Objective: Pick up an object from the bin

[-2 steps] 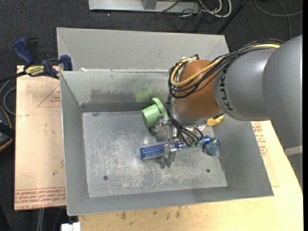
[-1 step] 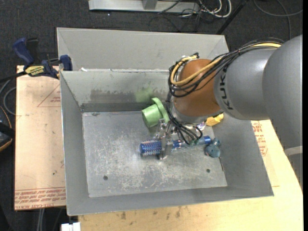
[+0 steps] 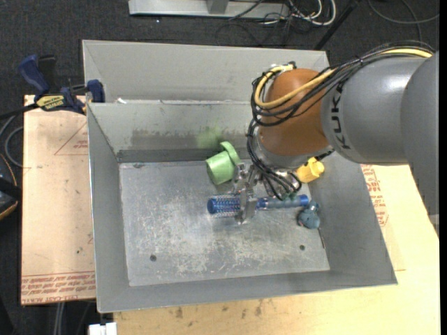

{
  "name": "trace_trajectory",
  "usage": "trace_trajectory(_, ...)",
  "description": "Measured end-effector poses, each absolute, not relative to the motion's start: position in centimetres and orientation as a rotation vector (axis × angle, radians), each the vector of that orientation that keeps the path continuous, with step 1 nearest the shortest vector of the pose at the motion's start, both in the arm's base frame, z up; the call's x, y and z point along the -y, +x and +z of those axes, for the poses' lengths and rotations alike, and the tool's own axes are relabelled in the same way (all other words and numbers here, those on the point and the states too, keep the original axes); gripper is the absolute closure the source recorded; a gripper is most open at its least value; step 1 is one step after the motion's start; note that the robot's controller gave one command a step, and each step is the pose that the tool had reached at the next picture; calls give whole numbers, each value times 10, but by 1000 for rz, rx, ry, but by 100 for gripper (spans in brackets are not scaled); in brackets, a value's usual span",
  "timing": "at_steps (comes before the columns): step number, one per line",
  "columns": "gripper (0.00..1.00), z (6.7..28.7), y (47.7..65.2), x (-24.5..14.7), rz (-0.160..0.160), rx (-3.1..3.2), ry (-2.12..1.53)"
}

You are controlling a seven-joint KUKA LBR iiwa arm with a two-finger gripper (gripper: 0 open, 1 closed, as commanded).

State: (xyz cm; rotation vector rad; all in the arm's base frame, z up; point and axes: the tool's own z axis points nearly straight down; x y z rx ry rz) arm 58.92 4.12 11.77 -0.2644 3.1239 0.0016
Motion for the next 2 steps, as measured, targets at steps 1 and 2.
trace_trajectory(1,100,127,590,-41,2,-3128,-263)
trace_trajectory(2,100,181,590,-42,1,-3124,-261)
